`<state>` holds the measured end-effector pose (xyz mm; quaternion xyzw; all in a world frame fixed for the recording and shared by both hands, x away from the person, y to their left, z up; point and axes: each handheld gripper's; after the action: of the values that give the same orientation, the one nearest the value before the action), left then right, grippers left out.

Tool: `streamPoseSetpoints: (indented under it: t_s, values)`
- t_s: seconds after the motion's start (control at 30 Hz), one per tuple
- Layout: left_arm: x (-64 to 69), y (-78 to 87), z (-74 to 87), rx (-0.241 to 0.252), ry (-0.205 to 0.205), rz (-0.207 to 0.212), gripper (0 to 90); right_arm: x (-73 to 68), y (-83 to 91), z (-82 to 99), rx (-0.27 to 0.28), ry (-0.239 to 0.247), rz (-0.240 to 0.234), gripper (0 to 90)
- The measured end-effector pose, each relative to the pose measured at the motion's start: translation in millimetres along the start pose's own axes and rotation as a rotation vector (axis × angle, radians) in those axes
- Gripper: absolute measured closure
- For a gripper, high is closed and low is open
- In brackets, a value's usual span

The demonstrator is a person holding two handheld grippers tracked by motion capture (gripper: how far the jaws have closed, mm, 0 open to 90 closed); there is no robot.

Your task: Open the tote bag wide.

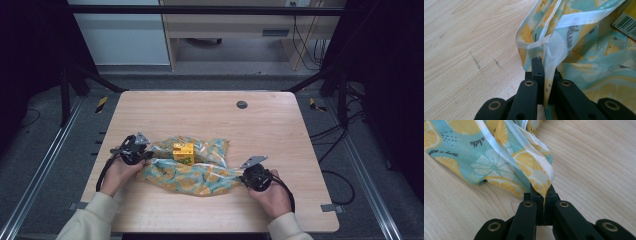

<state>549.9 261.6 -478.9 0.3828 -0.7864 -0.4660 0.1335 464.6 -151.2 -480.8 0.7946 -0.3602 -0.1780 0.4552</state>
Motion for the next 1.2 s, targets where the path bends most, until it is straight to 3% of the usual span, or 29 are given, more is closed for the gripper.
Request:
streamPoseSetpoints:
  t_s: [0.47, 0.57, 0.7, 0.77, 0.9, 1.0, 1.13, 1.2]
  values:
    - [0.7, 0.2, 1.3, -0.006, 0.0, -0.006, 88.4, 1.0, -2.1, 0.8, 0.0, -0.008, 0.0, 90.0]
    - [2.5, 4.5, 2.0, 0.013, -0.003, -0.03, 81.7, 1.1, -0.6, 2.5, 0.021, -0.012, 0.002, 86.7]
    - [3.4, 14.8, 2.1, 0.059, 0.006, -0.057, 61.7, -2.0, 10.1, 3.1, 0.084, -0.01, 0.019, 60.2]
    - [4.3, 26.5, 1.0, 0.132, 0.039, -0.05, 50.7, -5.2, 16.2, 3.0, 0.116, 0.008, 0.034, 45.1]
    - [9.8, 39.4, -3.6, 0.191, 0.027, -0.042, 37.9, -10.0, 26.7, 0.9, 0.171, 0.009, 0.049, 22.4]
    - [16.2, 47.6, -9.1, 0.234, 0.011, -0.025, 32.7, -11.1, 35.3, -1.7, 0.224, 0.012, 0.037, 16.1]
    - [20.1, 61.7, -14.5, 0.276, 0.005, -0.042, 28.5, -7.0, 45.4, -0.5, 0.273, -0.003, 0.05, 11.5]
    - [17.2, 69.9, -13.7, 0.288, 0.02, -0.06, 26.7, -1.0, 49.3, 2.5, 0.292, -0.027, 0.061, 9.1]
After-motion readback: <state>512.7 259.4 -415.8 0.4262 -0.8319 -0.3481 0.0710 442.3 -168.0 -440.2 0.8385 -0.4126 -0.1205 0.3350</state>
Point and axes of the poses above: each handheld gripper's, and its own axes: y roughly backward along the jaws, z roughly out of its underside, x roughly to its right, and after that the axes turned 5 degrees about -x, right-handed
